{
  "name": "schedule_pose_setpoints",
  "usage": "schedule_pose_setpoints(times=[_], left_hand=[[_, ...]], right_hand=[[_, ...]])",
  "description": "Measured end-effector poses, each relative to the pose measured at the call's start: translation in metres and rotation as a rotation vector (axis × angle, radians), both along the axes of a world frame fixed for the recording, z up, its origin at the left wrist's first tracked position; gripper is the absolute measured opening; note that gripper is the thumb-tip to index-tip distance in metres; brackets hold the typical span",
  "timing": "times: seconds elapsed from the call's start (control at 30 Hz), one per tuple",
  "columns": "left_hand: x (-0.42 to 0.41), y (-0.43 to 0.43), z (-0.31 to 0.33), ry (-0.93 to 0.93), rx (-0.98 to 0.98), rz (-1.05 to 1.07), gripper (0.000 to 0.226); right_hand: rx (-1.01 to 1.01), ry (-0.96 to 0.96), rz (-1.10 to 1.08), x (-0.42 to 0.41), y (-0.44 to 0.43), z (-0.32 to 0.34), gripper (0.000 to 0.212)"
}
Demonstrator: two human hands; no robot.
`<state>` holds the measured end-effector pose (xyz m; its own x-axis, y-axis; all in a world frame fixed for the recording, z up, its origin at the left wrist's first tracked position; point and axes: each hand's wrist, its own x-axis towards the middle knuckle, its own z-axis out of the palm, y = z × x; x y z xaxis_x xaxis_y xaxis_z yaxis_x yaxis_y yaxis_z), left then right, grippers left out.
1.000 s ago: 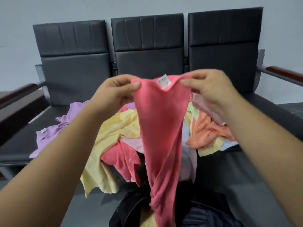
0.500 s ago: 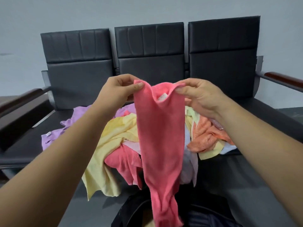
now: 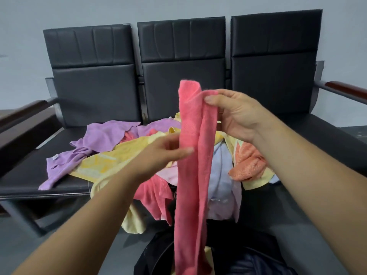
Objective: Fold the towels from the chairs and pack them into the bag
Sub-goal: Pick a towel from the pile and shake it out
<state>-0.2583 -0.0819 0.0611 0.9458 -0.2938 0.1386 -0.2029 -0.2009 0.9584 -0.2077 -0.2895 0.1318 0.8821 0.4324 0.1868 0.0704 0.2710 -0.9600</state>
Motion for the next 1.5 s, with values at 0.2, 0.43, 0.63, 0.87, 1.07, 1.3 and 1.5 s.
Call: schedule_pose_setpoints(times=[0.2, 0.43, 0.63, 0.87, 1.07, 1.3, 1.5], left_hand=[[0.001, 0.007, -0.026, 0.075, -0.104, 0.078, 0.025], [0.010, -0.014, -0.018, 0.226, -0.558, 0.127, 0.027], [0.017, -0.014, -0.020, 0.289, -0.763, 0.216, 0.015], [0.020, 0.004, -0.021, 0.224, -0.695, 0.152, 0.029], [0.019, 0.027, -0.025, -0.001, -0.148, 0.247, 0.027], [0.022, 0.030, -0.029, 0.039, 0.084, 0.413, 0.025], [0.021, 0.032, -0.023, 0.272, -0.173, 0.005, 0.046]], right_hand=[[-0.062, 0.091, -0.187, 0.025, -0.008, -0.013, 0.009], [-0.219, 0.311, -0.264, 0.036, -0.005, -0.065, 0.028], [0.054, 0.568, 0.158, 0.010, -0.014, -0.124, 0.052], [-0.020, 0.447, 0.190, 0.010, -0.013, -0.132, 0.026], [-0.127, 0.202, -0.147, 0.021, -0.030, -0.115, 0.036], [0.009, 0.328, -0.170, 0.019, -0.026, -0.097, 0.017], [0.160, 0.405, 0.011, 0.015, -0.038, -0.088, 0.027]])
